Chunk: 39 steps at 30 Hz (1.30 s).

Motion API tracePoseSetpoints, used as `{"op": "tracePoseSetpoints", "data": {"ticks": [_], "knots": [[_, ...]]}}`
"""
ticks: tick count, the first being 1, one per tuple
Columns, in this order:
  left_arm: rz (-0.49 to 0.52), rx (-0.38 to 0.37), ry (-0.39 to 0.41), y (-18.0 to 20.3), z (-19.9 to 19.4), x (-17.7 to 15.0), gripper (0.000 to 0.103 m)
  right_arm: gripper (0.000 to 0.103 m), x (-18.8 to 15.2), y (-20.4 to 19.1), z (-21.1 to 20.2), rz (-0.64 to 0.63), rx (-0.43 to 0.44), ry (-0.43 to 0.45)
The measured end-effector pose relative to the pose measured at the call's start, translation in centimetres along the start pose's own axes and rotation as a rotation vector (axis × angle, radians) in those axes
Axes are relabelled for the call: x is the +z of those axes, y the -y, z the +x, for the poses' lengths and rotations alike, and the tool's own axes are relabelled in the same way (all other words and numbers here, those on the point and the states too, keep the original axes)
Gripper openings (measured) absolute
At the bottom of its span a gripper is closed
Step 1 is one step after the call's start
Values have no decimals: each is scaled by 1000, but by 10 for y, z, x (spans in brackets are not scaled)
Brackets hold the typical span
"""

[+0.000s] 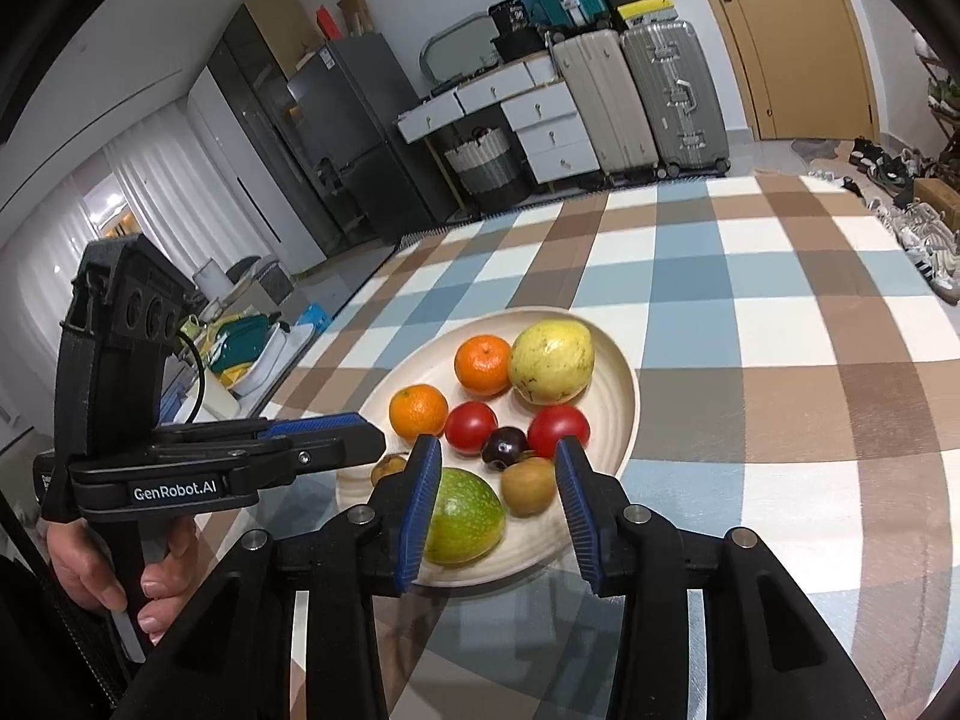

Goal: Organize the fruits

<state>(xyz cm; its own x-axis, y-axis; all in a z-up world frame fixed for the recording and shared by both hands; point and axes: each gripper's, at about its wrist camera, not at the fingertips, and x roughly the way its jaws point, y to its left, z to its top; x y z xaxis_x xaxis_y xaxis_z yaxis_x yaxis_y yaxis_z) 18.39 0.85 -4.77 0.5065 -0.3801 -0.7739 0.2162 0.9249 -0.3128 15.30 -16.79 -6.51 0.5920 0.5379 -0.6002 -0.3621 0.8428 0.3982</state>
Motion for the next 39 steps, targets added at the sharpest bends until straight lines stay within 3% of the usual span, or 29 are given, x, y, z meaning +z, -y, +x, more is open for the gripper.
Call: {"op": "tracePoseSetpoints", "data": {"ticks": [8, 11, 14, 17, 18, 19, 24, 27, 31, 39], "knots": [[55, 47, 113, 24, -35, -8, 25, 40, 0, -7, -20, 17, 16, 112], [62, 68, 161, 29, -48, -12, 32, 43, -2, -16, -30, -1, 18, 155], [54, 84, 193, 30, -57, -15, 43, 51, -5, -22, -41, -9, 15, 203], [44, 110, 243, 28, -67, -21, 66, 61, -8, -29, -50, -28, -5, 232], [38, 133, 261, 27, -72, -23, 79, 68, -9, -31, -52, -38, -19, 239], [34, 157, 271, 27, -74, -25, 84, 70, -11, -33, -53, -44, -26, 244], [63, 201, 349, 32, -91, -39, 87, 83, -21, -38, -60, -71, -35, 288], [101, 258, 421, 36, -97, -51, 97, 92, -29, -42, -65, -109, -32, 341], [129, 306, 507, 37, -101, -66, 100, 94, -39, -43, -67, -146, -65, 400], [84, 313, 538, 19, -100, -81, 102, 101, -49, -45, -70, -163, -103, 404]]}}
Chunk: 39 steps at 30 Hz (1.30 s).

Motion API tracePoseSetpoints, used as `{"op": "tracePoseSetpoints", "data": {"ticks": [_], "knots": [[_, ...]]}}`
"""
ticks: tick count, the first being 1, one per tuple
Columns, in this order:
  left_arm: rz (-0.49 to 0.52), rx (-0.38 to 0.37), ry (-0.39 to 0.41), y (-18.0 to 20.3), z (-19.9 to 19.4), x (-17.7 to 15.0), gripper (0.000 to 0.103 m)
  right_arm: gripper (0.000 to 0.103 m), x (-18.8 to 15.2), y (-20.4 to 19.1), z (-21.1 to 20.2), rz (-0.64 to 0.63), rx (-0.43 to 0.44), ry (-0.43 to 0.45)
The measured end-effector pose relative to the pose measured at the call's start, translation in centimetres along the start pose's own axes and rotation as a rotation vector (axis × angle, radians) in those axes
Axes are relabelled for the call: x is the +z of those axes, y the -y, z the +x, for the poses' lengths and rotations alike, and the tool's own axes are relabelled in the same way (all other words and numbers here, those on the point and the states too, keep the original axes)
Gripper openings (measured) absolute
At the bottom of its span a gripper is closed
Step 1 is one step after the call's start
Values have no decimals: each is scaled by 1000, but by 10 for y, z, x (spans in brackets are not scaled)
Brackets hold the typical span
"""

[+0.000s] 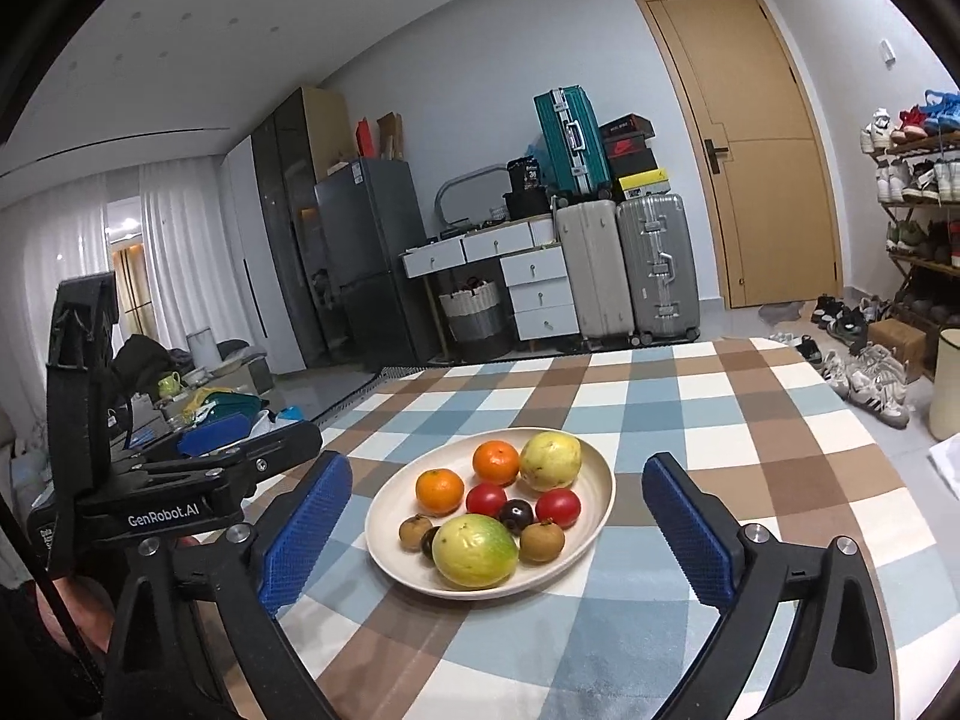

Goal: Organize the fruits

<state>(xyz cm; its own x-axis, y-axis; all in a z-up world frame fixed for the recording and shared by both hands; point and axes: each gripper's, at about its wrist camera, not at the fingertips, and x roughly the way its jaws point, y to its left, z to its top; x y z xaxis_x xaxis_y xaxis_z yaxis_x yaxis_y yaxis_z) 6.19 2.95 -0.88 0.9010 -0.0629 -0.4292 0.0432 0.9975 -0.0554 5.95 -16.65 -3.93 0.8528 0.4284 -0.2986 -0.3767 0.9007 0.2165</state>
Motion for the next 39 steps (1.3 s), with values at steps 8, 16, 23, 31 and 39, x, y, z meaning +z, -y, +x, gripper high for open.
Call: {"op": "tracePoseSetpoints", "data": {"ticks": [8, 16, 23, 31, 39], "knots": [[15, 42, 64, -8, -6, -12, 102, 102, -11, -3, -1, -48, -35, 4], [1, 74, 78, -22, 1, -25, 102, 102, -11, -7, 2, -74, -57, -14], [-5, 78, 89, -29, 9, -33, 102, 103, -11, -2, 5, -50, -85, -24], [37, 35, 121, -23, 9, -36, 102, 103, -11, -5, 7, -69, -82, -33], [36, 36, 120, -22, 10, -37, 102, 103, -15, -23, 8, -166, -49, -38]]}}
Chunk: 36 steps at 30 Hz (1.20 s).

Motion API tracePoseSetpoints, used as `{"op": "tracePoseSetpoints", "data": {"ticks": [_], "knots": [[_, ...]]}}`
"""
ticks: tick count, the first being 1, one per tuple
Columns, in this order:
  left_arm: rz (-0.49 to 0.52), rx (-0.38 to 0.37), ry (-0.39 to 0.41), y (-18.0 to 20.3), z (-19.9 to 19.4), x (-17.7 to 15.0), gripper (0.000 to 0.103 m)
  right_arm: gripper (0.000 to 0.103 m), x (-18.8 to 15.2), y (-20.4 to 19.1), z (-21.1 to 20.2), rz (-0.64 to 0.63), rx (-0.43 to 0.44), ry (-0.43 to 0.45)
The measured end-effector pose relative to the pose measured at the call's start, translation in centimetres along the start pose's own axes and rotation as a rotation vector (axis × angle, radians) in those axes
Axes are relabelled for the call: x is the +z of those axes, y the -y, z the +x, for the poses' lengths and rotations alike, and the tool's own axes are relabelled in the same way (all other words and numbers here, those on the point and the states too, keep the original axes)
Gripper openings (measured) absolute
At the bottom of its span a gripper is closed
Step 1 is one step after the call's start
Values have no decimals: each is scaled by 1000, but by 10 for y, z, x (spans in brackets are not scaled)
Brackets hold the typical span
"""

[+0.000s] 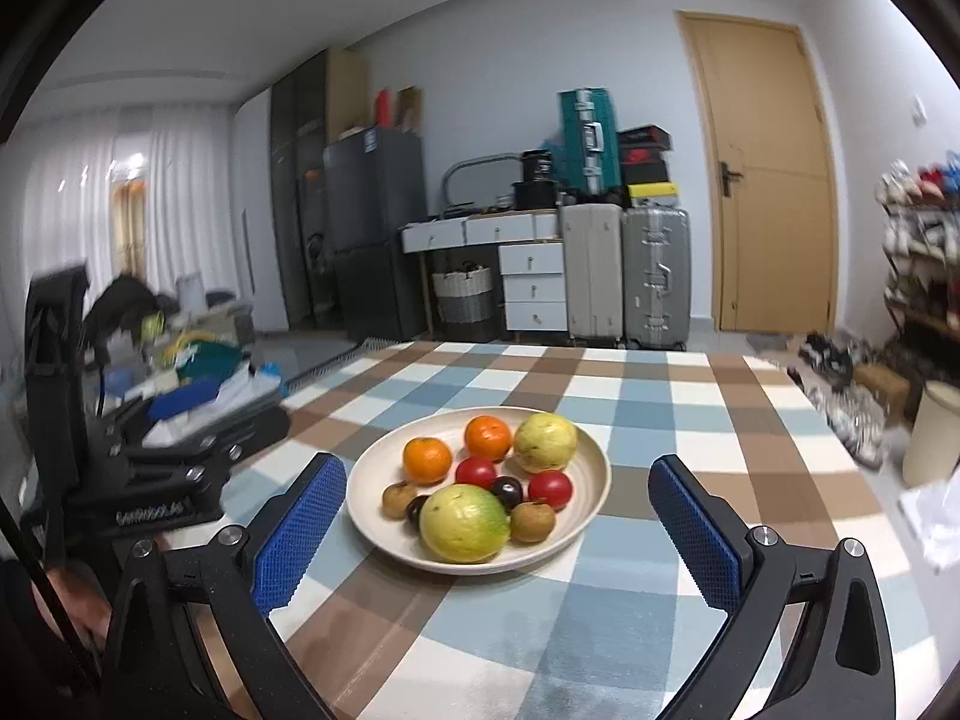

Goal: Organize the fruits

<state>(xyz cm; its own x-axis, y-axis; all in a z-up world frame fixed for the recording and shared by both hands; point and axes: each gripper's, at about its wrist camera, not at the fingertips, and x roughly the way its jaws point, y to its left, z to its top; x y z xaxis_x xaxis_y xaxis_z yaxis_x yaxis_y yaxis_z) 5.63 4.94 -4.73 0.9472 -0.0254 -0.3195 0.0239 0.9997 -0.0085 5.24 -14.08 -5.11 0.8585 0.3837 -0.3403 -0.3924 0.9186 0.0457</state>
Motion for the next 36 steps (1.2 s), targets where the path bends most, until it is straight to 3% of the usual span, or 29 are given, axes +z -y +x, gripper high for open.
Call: {"op": "tracePoseSetpoints", "data": {"ticks": [3, 36], "knots": [[-1, 0, 1, 0, 0, 0, 102, 103, -2, -13, -3, -63, -7, 18], [2, 0, 1, 0, 0, 0, 102, 103, -3, -8, -3, -43, -19, 16]]}}
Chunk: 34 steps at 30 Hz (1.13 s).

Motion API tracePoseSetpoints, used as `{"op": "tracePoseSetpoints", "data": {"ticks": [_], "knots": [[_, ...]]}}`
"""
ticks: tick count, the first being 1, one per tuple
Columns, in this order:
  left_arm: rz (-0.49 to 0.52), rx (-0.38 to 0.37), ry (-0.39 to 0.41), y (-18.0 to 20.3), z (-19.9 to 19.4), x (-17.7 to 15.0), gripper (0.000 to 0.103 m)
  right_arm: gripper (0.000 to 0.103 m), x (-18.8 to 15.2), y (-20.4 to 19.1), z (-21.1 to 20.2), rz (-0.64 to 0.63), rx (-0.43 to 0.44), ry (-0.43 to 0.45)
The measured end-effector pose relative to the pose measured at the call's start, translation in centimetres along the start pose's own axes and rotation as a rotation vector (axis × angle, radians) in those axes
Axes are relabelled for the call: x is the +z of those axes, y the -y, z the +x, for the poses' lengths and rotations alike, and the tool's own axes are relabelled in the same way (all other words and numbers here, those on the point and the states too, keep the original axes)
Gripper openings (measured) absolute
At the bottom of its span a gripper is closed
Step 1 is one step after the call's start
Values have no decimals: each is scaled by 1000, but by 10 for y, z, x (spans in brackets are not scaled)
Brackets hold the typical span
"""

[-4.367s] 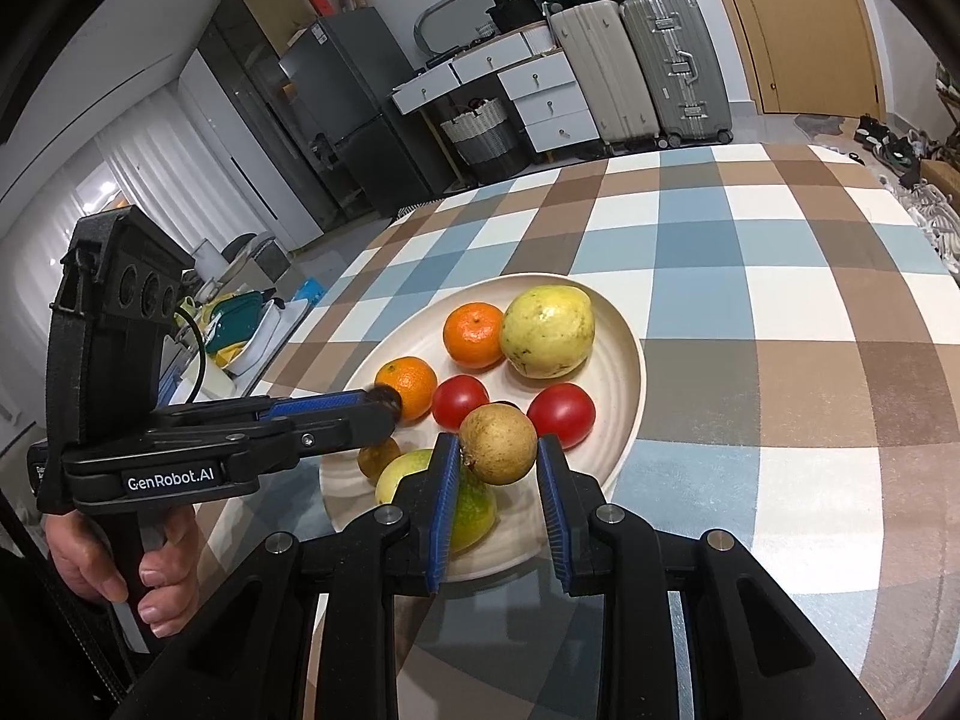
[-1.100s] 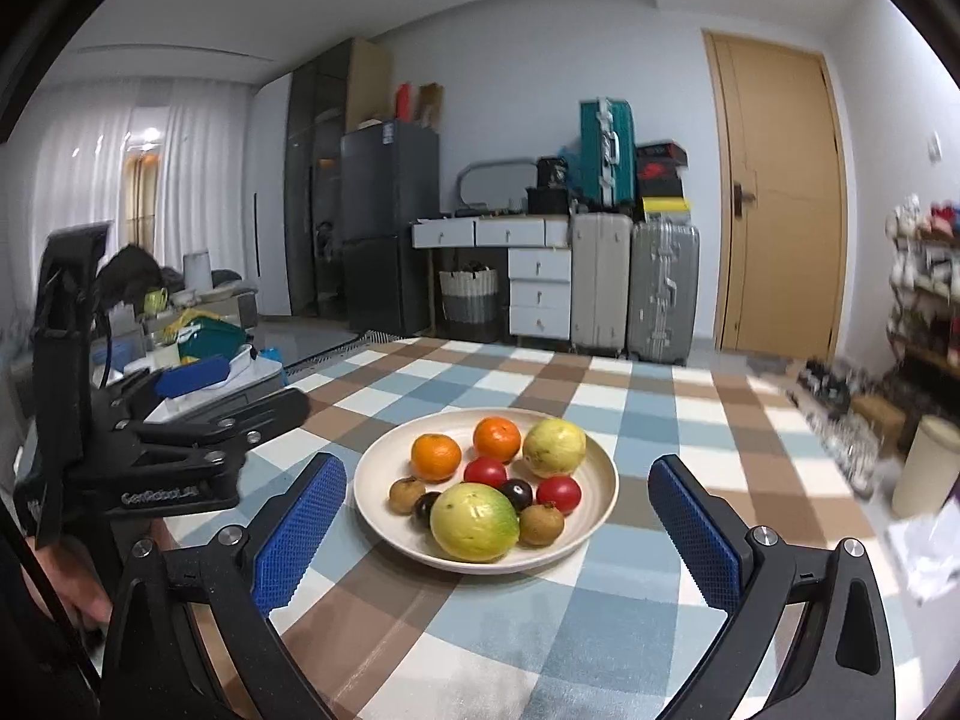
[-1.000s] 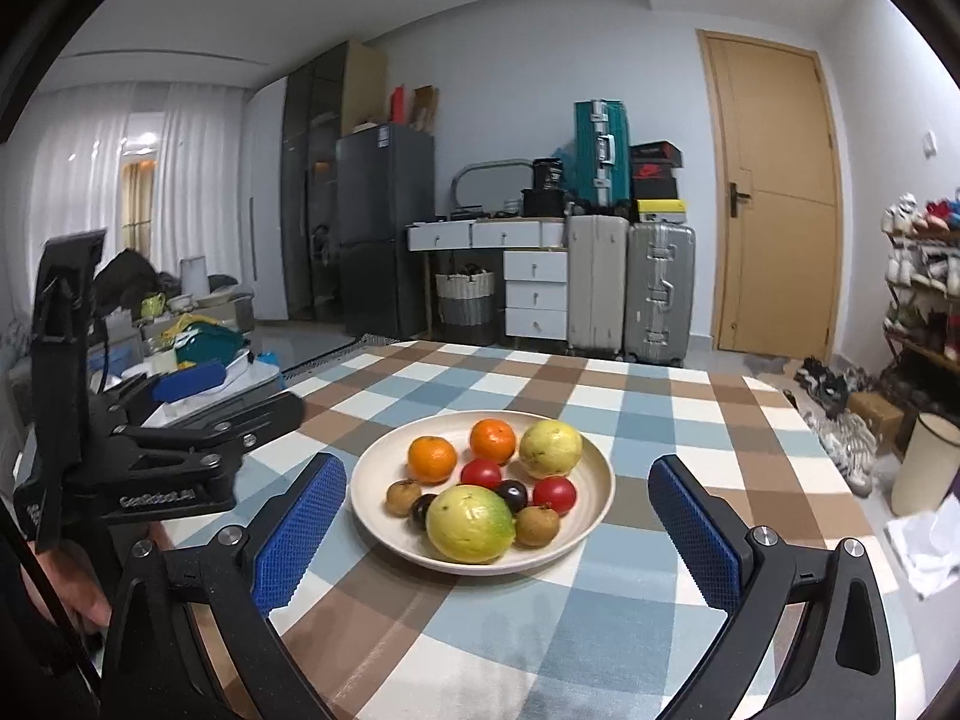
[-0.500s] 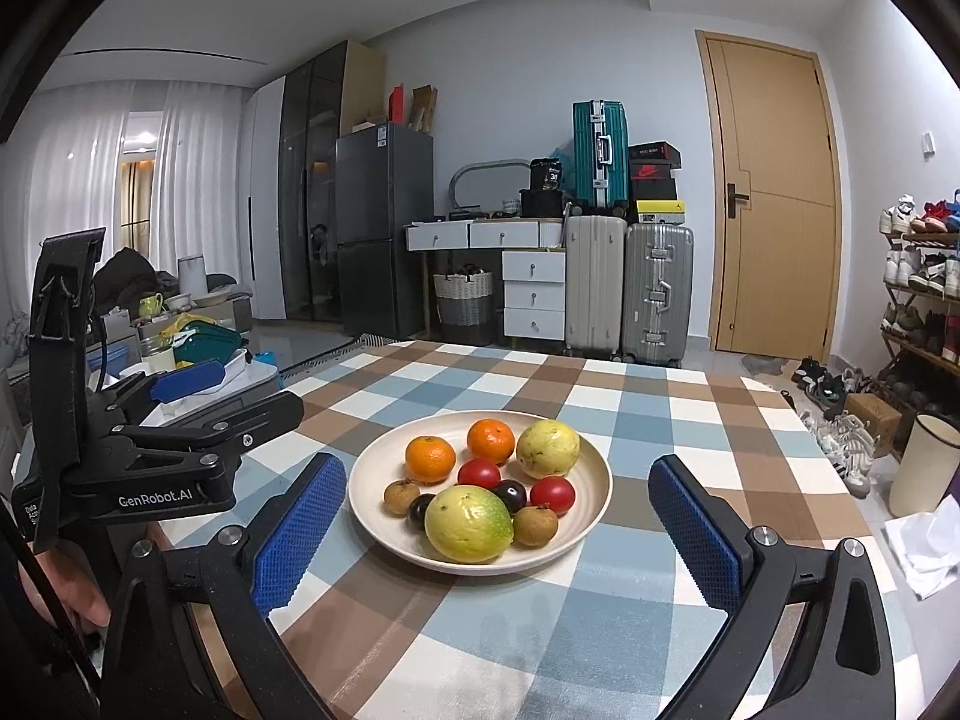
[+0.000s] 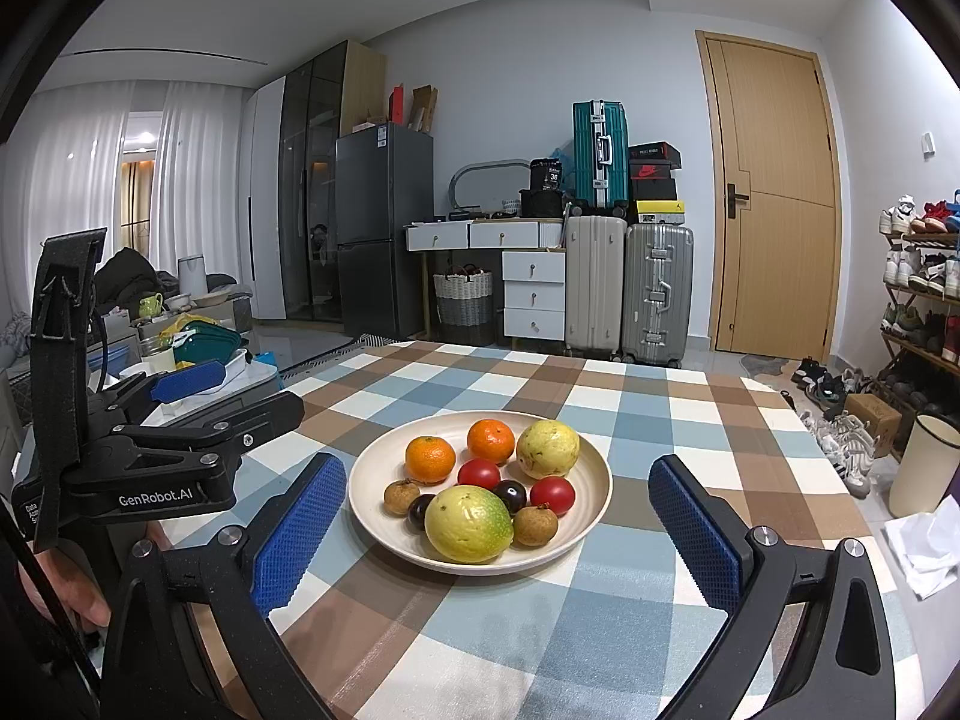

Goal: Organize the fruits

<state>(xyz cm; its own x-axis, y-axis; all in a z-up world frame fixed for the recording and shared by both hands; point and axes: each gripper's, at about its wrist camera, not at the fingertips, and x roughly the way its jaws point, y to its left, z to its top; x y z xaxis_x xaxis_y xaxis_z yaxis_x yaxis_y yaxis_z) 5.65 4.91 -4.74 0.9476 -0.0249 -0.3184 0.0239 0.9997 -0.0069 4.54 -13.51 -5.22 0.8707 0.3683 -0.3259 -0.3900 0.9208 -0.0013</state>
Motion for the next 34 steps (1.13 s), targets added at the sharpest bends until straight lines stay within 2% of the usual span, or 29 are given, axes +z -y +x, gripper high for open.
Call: {"op": "tracePoseSetpoints", "data": {"ticks": [28, 31, 34], "knots": [[0, -2, -1, 0, -1, 0, 102, 103, 0, 0, 0, 0, 0, 0], [11, -24, -2, 3, -3, -1, 102, 103, 0, -1, 0, 0, 0, 0], [-3, 27, 1, 0, -6, -1, 102, 103, 0, 0, 0, 0, 0, 0]]}}
